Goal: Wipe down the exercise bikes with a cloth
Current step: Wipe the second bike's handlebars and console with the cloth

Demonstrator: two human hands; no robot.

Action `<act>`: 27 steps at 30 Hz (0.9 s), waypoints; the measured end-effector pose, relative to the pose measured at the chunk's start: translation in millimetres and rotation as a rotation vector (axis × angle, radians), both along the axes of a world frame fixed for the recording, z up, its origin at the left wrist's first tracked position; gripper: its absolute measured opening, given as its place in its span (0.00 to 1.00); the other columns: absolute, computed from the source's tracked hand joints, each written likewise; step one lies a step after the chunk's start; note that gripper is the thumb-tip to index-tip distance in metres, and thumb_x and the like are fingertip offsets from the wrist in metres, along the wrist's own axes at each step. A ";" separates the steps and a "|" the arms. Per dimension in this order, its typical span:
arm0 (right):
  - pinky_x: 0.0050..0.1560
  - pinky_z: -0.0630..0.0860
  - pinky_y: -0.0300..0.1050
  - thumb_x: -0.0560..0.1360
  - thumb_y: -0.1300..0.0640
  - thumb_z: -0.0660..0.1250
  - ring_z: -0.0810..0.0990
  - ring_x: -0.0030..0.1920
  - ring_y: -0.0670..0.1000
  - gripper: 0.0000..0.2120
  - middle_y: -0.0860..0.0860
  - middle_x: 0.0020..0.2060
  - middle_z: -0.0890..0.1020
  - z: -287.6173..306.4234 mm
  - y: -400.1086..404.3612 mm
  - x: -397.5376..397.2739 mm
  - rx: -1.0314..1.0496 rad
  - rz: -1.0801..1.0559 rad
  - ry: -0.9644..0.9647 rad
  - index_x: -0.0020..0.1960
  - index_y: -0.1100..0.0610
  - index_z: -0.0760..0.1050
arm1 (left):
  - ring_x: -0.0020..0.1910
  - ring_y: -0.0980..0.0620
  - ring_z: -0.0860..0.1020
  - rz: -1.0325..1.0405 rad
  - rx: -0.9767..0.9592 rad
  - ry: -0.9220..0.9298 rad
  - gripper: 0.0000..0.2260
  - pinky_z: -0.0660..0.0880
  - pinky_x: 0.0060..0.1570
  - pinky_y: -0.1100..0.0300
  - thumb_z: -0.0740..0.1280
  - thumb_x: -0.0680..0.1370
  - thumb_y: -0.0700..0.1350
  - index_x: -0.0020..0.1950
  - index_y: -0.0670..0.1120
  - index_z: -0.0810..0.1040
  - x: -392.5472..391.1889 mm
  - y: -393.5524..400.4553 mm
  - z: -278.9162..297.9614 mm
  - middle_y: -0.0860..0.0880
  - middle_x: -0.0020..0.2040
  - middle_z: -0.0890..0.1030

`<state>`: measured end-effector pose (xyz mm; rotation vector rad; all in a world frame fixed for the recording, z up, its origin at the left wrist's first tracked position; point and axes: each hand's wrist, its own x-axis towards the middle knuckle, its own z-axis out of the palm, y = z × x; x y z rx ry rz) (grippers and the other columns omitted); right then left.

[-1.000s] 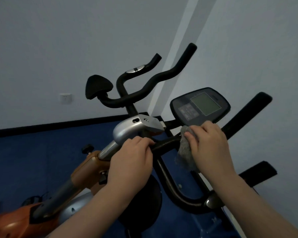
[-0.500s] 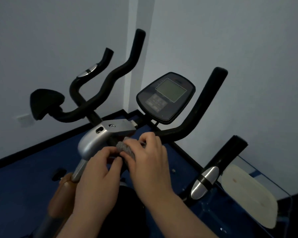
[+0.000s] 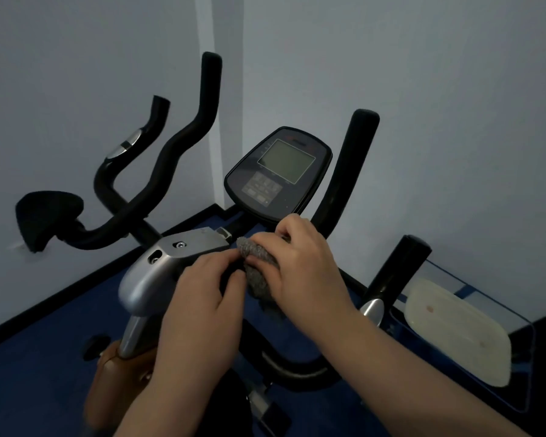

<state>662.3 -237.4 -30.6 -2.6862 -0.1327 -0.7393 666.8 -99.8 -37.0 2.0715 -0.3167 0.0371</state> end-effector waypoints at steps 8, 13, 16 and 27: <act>0.43 0.72 0.48 0.75 0.51 0.68 0.70 0.43 0.50 0.10 0.52 0.42 0.72 12.0 -30.7 -2.7 0.005 -0.031 0.033 0.53 0.54 0.81 | 0.56 0.64 0.71 -0.006 -0.015 -0.056 0.13 0.65 0.49 0.71 0.59 0.78 0.48 0.60 0.59 0.75 2.7 -28.6 -2.7 0.65 0.53 0.76; 0.45 0.72 0.48 0.75 0.49 0.68 0.70 0.44 0.50 0.11 0.51 0.42 0.72 24.7 -47.4 -3.8 -0.058 -0.029 0.080 0.54 0.53 0.81 | 0.54 0.66 0.73 0.015 -0.059 -0.052 0.14 0.68 0.51 0.68 0.60 0.78 0.47 0.61 0.59 0.75 3.8 -43.6 -1.3 0.66 0.51 0.76; 0.44 0.72 0.48 0.75 0.48 0.68 0.70 0.45 0.50 0.11 0.50 0.43 0.72 29.8 -52.6 -5.4 -0.104 -0.031 0.088 0.54 0.51 0.81 | 0.56 0.57 0.74 0.038 -0.063 -0.064 0.13 0.72 0.57 0.53 0.60 0.78 0.47 0.60 0.59 0.76 0.9 -49.0 2.0 0.63 0.53 0.77; 0.34 0.71 0.43 0.72 0.44 0.70 0.73 0.42 0.49 0.10 0.47 0.41 0.73 45.4 -75.6 1.3 -0.265 0.024 0.067 0.51 0.45 0.82 | 0.53 0.57 0.76 0.043 -0.010 -0.104 0.12 0.71 0.58 0.51 0.62 0.78 0.45 0.58 0.56 0.79 1.3 -63.2 15.7 0.64 0.47 0.76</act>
